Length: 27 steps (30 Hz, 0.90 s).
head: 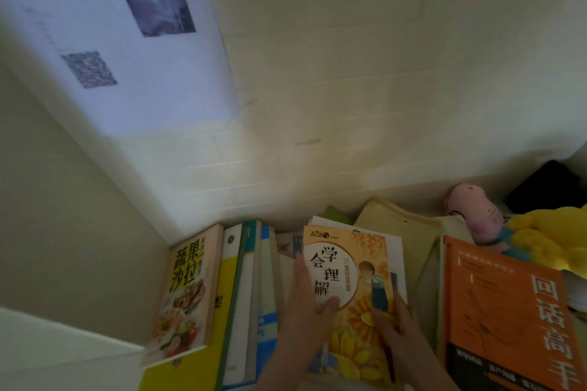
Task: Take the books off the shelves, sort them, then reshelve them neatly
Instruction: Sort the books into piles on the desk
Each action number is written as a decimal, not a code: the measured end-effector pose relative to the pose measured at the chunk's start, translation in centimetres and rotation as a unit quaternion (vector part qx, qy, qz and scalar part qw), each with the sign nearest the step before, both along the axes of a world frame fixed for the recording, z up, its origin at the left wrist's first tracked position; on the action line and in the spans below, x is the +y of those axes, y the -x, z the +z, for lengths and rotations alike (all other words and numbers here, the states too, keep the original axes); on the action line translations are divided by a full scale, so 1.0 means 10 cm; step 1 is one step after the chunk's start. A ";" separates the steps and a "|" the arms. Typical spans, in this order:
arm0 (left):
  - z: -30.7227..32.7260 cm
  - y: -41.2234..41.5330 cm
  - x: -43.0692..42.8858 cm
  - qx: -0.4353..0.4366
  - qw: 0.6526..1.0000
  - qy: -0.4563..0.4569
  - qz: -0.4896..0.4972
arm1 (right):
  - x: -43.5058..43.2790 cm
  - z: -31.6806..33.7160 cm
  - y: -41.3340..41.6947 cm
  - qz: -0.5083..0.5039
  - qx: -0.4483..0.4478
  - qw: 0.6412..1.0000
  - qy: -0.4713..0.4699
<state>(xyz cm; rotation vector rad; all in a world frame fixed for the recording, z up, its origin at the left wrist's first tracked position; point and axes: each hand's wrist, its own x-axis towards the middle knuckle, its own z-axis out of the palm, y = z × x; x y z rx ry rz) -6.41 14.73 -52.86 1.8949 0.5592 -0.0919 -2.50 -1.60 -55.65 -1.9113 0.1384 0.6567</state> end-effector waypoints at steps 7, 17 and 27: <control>0.01 0.03 0.09 0.023 0.998 0.059 0.002 | -0.07 0.07 -0.06 -0.054 0.081 0.989 -0.115; -0.22 0.11 0.06 0.051 0.990 0.131 0.008 | -0.09 -0.01 -0.05 -0.028 0.063 0.994 -0.090; -0.11 0.24 0.60 -0.028 0.995 0.002 0.100 | 0.01 0.23 -0.08 0.029 -0.092 0.990 0.100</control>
